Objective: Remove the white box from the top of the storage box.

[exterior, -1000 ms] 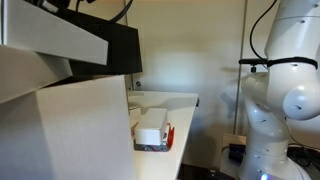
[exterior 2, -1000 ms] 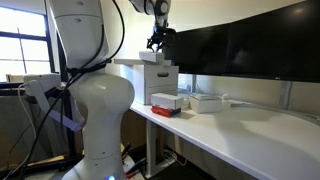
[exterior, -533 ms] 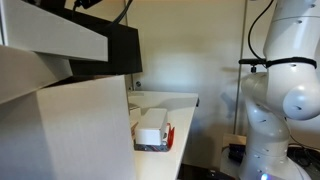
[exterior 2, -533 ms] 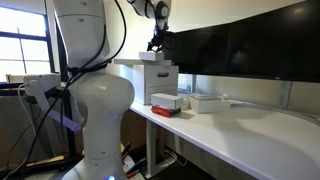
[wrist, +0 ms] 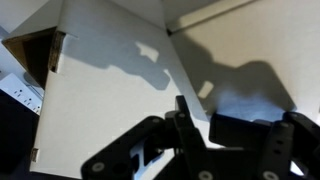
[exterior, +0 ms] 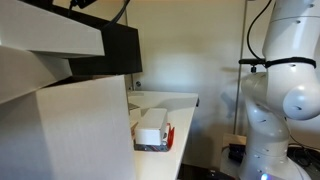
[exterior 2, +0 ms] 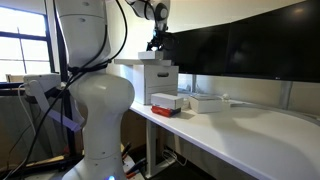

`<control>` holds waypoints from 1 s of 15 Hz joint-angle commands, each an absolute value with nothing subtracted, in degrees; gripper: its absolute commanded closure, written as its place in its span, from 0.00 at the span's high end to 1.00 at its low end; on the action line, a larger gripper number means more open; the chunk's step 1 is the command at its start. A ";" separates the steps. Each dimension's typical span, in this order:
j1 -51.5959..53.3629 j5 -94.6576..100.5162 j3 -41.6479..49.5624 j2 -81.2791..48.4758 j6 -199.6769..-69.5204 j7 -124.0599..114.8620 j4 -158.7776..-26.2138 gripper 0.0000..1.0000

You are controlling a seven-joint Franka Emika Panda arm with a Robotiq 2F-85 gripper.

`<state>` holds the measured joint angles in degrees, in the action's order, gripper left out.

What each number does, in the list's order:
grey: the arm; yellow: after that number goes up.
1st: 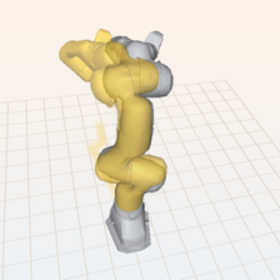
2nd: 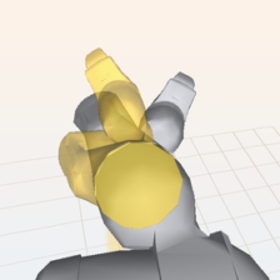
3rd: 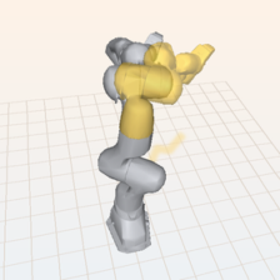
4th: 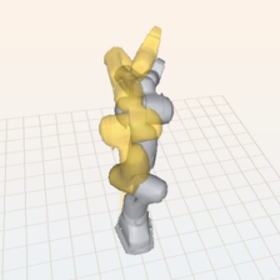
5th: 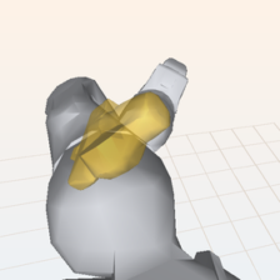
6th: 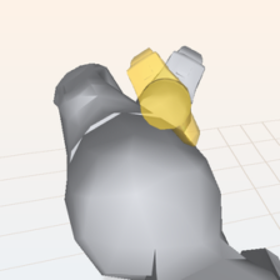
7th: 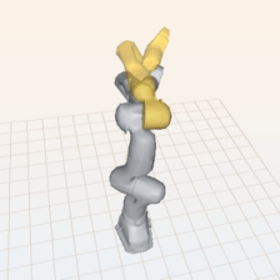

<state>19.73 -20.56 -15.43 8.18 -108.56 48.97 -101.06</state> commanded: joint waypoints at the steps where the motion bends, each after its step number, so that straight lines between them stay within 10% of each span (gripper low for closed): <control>1: 20.21 -18.64 -17.21 5.56 -110.81 46.33 -99.86 0.53; 5: 20.83 -18.09 -18.93 3.20 -111.23 45.04 -97.77 0.79; 9: 22.21 -17.71 -21.20 -0.22 -110.79 43.24 -94.46 0.45; 15: 22.97 -12.46 -22.41 -7.74 -112.33 39.00 -84.29 0.90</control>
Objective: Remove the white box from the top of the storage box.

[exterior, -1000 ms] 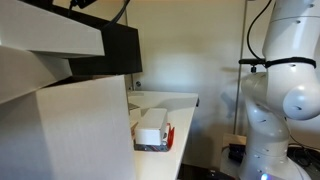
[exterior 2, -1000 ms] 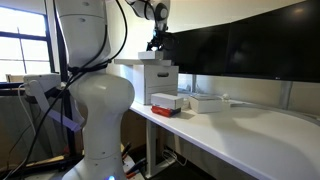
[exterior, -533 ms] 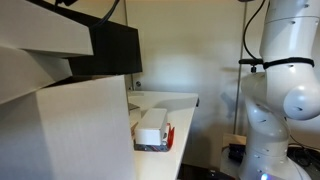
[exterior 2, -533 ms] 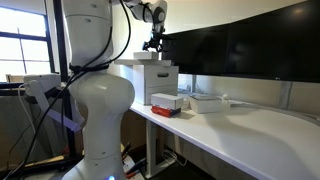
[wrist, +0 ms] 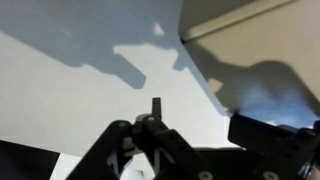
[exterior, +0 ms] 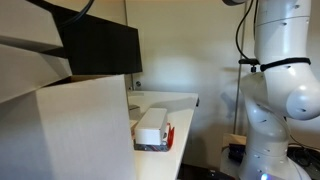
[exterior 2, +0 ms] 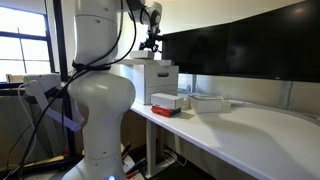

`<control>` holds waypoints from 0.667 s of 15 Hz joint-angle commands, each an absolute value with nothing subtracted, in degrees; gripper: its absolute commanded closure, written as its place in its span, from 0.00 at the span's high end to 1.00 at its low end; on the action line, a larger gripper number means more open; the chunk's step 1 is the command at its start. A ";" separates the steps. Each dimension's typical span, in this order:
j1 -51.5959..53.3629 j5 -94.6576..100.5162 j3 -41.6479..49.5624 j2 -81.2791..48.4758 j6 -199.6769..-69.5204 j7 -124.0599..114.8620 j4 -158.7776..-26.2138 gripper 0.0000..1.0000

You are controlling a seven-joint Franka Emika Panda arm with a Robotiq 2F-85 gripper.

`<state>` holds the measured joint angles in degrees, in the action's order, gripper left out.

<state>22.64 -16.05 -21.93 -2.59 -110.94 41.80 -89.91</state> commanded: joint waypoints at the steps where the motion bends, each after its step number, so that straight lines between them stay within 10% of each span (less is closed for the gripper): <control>1: 22.83 -11.54 -22.15 -9.12 -112.10 38.43 -82.02 0.95; 10: 23.09 -6.23 -19.88 -15.17 -100.99 34.27 -67.25 1.00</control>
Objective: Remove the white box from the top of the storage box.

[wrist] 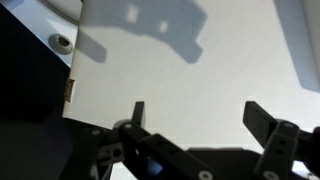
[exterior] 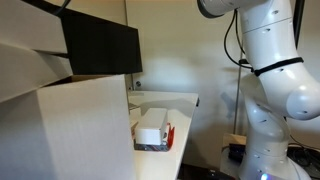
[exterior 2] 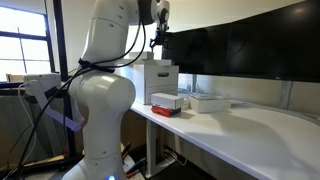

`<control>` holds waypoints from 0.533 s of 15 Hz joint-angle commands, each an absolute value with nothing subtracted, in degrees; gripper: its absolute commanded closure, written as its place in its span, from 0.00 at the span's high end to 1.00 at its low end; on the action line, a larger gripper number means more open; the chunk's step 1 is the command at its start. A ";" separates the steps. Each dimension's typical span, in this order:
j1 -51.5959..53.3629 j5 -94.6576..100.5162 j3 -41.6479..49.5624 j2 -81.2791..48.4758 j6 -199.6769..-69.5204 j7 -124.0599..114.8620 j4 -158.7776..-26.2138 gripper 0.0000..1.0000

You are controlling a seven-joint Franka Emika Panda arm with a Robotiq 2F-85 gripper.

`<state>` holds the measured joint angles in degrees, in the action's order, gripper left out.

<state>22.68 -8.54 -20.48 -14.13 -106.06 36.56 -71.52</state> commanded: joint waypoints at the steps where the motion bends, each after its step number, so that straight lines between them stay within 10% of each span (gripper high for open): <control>1: 22.66 -6.83 -19.72 -14.67 -98.07 35.17 -66.68 1.00; 8: 21.29 -8.70 -19.25 -14.04 -75.11 38.94 -58.58 1.00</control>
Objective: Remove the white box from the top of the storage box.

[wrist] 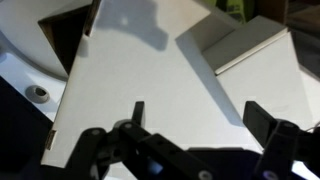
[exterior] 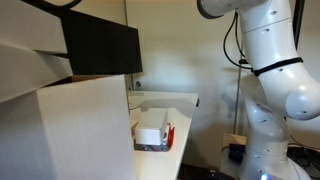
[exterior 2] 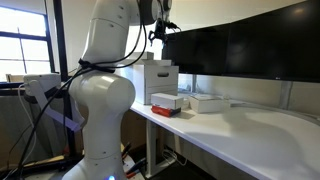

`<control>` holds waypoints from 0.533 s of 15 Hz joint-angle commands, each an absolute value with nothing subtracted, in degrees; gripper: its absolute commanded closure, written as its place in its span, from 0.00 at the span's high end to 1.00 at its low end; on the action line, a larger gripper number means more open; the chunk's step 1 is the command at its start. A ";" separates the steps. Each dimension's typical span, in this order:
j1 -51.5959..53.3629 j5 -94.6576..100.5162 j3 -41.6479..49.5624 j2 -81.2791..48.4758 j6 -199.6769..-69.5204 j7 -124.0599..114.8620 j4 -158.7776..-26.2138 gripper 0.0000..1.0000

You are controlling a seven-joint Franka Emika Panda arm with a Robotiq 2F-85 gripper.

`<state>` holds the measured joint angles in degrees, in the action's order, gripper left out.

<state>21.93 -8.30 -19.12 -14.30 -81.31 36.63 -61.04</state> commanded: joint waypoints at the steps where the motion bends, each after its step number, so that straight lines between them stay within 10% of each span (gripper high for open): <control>1: 21.32 -8.59 -19.22 -14.24 -73.18 39.21 -57.49 1.00; 8: 20.52 -12.15 -19.79 -14.19 -65.80 46.87 -54.03 1.00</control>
<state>21.86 -9.27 -19.12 -14.31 -68.50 41.33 -55.05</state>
